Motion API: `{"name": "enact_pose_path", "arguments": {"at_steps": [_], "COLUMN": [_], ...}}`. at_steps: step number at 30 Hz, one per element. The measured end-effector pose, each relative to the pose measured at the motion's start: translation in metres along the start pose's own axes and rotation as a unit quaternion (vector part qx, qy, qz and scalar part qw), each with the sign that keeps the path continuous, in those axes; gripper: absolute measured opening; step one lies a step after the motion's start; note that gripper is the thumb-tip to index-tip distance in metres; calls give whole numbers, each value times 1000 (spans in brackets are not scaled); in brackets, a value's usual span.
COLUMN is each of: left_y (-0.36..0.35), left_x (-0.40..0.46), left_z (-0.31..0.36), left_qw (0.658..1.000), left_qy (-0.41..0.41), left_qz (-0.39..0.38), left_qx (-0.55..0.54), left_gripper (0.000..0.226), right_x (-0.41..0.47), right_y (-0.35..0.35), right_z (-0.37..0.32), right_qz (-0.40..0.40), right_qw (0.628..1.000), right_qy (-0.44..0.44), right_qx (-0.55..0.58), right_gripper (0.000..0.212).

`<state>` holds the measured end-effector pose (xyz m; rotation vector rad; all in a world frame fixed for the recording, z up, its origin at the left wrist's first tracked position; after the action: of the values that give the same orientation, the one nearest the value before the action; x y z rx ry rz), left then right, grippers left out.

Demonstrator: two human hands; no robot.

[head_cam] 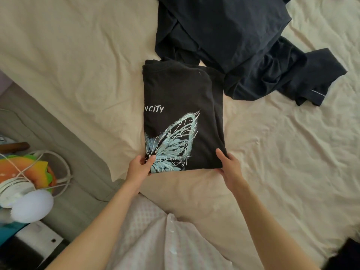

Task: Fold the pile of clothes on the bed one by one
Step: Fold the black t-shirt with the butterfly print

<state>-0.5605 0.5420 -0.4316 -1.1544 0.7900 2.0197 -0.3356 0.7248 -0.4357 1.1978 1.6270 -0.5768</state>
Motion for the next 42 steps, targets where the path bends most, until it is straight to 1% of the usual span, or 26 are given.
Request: {"name": "enact_pose_path", "arguments": {"at_steps": [1, 2, 5, 7, 9, 11, 13, 17, 18, 22, 24, 25, 26, 27, 28, 29, 30, 31, 32, 33, 34, 35, 36, 37, 40, 42], "left_y": [-2, -3, -3, -1, 3, 8, 13, 15, 14, 12, 12, 11, 10, 10, 12, 14, 11, 0, -14, -29, -41, -50, -54, -55, -58, -61], "left_x": [-1, -2, -13, -27, -44, -60, -68, -63, -59, -31, -11, -1, 9, 17, 23, 25, 22, 17, 14, 15, 20, 30, 38, 48, 74, 84], "left_z": [-3, -5, -10, -19, -31, -39, -34, 9, 24, 88, 118, 131, 142, 151, 158, 168, 177, 184, 185, 181, 173, 163, 154, 147, 136, 129], "left_qw": [999, 998, 989, 984, 980, 971, 961, 949, 945, 932, 939, 950, 968, 987, 998, 986, 949, 898, 848, 802, 766, 742, 729, 722, 697, 686], "left_qy": [18, 32, 78, 111, 144, 173, 179, 150, 141, 104, 65, 45, 22, -10, -56, -118, -191, -266, -324, -356, -364, -356, -341, -334, -357, -368], "left_qz": [-20, -35, -61, -77, -97, -117, -132, -158, -165, -165, -155, -147, -126, -88, -30, 39, 92, 116, 113, 96, 78, 65, 60, 67, 93, 110], "left_qx": [-25, -45, -114, -115, -99, -121, -163, -230, -244, -305, -302, -273, -218, -131, -15, 114, 234, 331, 404, 470, 523, 565, 591, 603, 615, 618], "left_gripper": [11, 12, 12, 12, 13, 12, 10, 12, 12, 25, 34, 41, 46, 47, 45, 41, 39, 39, 42, 47, 51, 53, 55, 55, 54, 55], "right_x": [0, 0, -6, -20, -37, -56, -67, -69, -68, -53, -40, -33, -25, -17, -14, -17, -23, -28, -30, -27, -19, -8, 3, 13, 38, 51], "right_y": [-2, -3, 2, 10, 19, 25, 26, 15, 10, -15, -26, -31, -35, -38, -43, -49, -62, -78, -94, -106, -112, -113, -112, -108, -108, -111], "right_z": [1, 1, 9, 22, 38, 48, 44, -3, -18, -86, -120, -135, -148, -159, -169, -177, -179, -175, -165, -153, -140, -130, -123, -119, -112, -104], "right_qz": [-17, -30, -57, -70, -86, -107, -125, -139, -140, -147, -153, -147, -121, -74, -17, 35, 64, 73, 63, 50, 45, 45, 47, 59, 84, 93], "right_qw": [999, 998, 996, 991, 983, 975, 972, 976, 976, 969, 974, 980, 988, 995, 991, 968, 925, 867, 803, 741, 689, 656, 645, 646, 645, 640], "right_qy": [-19, -31, -69, -110, -159, -196, -198, -140, -132, -101, -61, -35, 1, 56, 132, 219, 303, 374, 421, 440, 442, 431, 416, 412, 422, 426], "right_qx": [31, 40, 22, 10, -10, 0, 29, 94, 102, 169, 159, 132, 93, 41, -30, -120, -219, -320, -416, -504, -572, -618, -639, -640, -632, -633], "right_gripper": [24, 21, 17, 12, 13, 17, 20, 13, 14, 27, 34, 37, 37, 33, 27, 22, 20, 25, 34, 42, 48, 52, 54, 55, 56, 56]}}
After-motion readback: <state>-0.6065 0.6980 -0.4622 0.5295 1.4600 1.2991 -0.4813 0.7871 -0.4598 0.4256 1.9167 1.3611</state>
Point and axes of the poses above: each hand's wrist, its own x-axis towards the middle knuckle, its own y-axis out of the back of the hand, z = x × y, the point moved 7 cm from there along x, towards the middle knuckle, and after that the axes turned 6 degrees about -z, right-handed, at the moved point
